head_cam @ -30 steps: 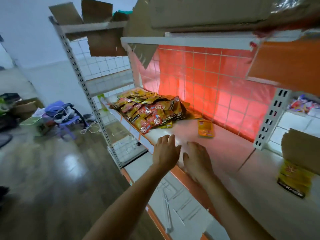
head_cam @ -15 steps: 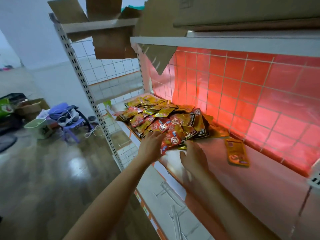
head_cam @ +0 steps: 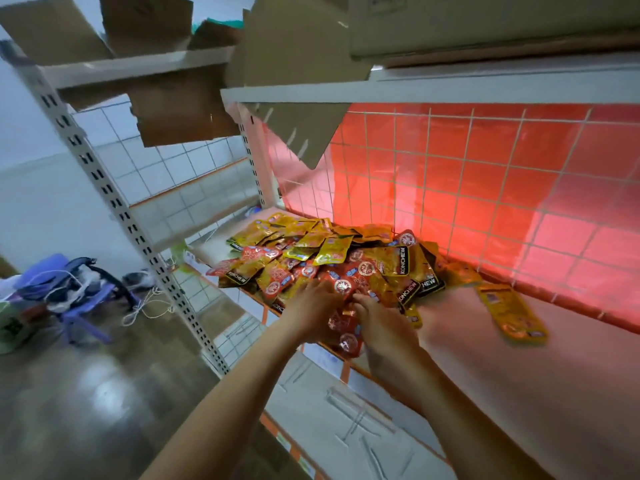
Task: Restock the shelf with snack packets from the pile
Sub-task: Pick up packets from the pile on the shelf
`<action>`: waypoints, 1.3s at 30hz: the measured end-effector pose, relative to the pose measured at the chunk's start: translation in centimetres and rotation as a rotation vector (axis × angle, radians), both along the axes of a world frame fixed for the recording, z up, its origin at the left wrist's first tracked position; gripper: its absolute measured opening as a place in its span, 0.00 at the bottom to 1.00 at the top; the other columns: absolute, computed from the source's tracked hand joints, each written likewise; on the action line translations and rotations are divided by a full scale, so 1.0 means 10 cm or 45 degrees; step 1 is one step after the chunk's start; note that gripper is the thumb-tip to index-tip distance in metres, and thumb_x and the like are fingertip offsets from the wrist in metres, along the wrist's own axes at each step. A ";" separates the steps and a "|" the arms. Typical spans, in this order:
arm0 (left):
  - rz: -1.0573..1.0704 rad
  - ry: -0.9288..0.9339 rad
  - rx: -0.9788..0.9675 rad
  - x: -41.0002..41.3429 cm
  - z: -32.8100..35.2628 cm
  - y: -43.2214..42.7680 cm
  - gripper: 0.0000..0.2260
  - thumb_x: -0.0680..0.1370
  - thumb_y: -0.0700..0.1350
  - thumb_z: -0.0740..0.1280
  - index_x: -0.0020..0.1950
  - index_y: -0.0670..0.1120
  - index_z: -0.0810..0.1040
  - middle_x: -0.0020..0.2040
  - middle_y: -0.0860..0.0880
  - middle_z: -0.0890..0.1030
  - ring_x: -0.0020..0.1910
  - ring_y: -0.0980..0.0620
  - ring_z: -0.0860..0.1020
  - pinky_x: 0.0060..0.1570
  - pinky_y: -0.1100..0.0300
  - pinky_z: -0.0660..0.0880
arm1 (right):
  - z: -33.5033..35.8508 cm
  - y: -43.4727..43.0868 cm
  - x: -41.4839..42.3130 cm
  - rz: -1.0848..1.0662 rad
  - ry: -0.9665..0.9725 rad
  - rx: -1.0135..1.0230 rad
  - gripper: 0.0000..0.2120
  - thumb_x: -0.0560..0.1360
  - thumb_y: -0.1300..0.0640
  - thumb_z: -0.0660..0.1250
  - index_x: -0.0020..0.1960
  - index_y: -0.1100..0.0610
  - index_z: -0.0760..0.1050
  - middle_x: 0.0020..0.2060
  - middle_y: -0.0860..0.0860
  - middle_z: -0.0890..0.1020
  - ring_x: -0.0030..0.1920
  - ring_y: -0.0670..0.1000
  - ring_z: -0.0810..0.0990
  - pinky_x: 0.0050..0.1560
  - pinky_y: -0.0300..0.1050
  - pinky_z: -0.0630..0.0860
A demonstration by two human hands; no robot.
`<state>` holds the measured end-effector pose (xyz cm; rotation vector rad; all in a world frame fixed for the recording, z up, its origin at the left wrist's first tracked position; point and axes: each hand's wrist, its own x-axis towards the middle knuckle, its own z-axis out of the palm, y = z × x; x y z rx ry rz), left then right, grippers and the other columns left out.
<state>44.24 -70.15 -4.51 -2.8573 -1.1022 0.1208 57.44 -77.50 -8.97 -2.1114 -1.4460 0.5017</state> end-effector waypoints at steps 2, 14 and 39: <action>-0.036 -0.084 -0.022 -0.03 0.02 0.05 0.19 0.71 0.55 0.72 0.58 0.48 0.75 0.55 0.47 0.77 0.55 0.46 0.74 0.47 0.56 0.66 | -0.01 0.02 -0.03 -0.105 -0.004 0.005 0.18 0.80 0.41 0.49 0.64 0.41 0.70 0.58 0.53 0.78 0.55 0.57 0.78 0.51 0.48 0.72; 0.140 -0.720 -0.080 0.07 -0.12 0.12 0.22 0.73 0.61 0.68 0.62 0.49 0.74 0.50 0.46 0.83 0.48 0.41 0.80 0.38 0.55 0.74 | -0.04 -0.28 -0.08 -0.536 -0.126 0.129 0.32 0.69 0.66 0.69 0.69 0.46 0.66 0.58 0.57 0.67 0.53 0.61 0.73 0.48 0.46 0.72; 0.126 -1.142 -1.473 1.81 -0.16 -1.74 0.09 0.78 0.40 0.66 0.58 0.42 0.78 0.52 0.40 0.83 0.50 0.39 0.81 0.52 0.43 0.79 | 0.16 -2.26 1.01 -1.117 0.466 0.679 0.11 0.77 0.61 0.63 0.57 0.51 0.70 0.44 0.44 0.76 0.42 0.40 0.76 0.36 0.32 0.69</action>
